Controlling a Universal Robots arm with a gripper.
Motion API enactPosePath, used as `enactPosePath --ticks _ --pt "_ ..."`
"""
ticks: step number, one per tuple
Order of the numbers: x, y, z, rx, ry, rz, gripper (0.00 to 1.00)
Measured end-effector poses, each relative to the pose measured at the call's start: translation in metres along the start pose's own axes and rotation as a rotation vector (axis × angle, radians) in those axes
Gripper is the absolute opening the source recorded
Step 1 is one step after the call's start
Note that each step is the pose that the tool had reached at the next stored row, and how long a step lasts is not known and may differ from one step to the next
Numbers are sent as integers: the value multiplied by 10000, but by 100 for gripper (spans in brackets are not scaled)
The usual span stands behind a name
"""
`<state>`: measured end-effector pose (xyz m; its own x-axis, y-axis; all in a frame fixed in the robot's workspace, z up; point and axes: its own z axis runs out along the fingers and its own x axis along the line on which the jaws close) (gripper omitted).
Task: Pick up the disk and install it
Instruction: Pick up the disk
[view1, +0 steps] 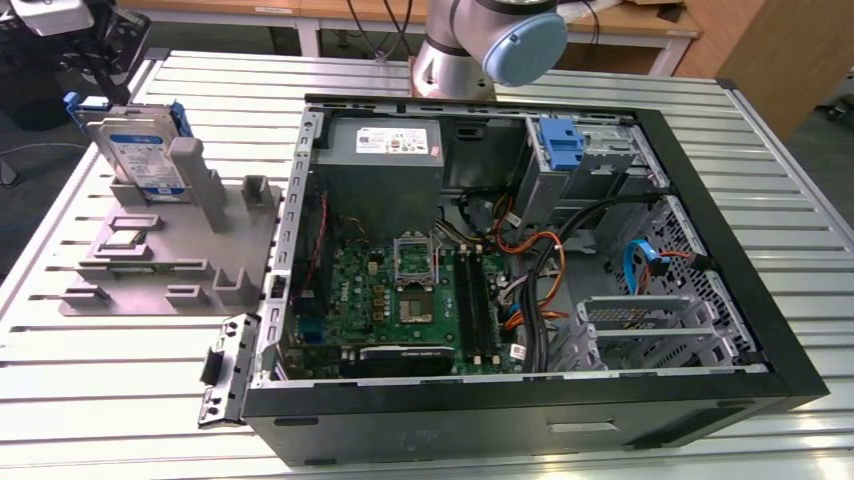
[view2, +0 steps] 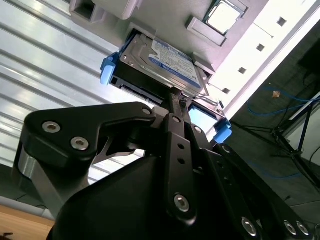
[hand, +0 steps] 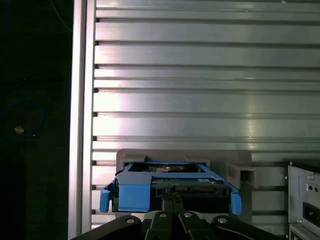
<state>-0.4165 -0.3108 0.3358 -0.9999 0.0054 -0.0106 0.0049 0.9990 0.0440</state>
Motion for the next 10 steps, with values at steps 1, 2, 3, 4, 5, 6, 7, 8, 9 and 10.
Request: enactPosePath --ticks 1,2,3,4,5,6,7,8,9,10 --pt "0 0 -2 -1 2 -53 10" --pt "0 0 -6 0 6 -98 10" --pt "0 0 -12 -1 10 -136 10" --pt "0 1 -17 -2 10 -172 10" --pt "0 1 -24 -4 10 -202 10" --pt "0 1 -31 -5 12 -232 10" --pt "0 2 -37 -7 13 -262 10" --pt "0 2 -43 -9 14 -291 10" --pt "0 2 -48 -13 14 -321 10" --pt "0 2 -48 -14 14 -350 10"
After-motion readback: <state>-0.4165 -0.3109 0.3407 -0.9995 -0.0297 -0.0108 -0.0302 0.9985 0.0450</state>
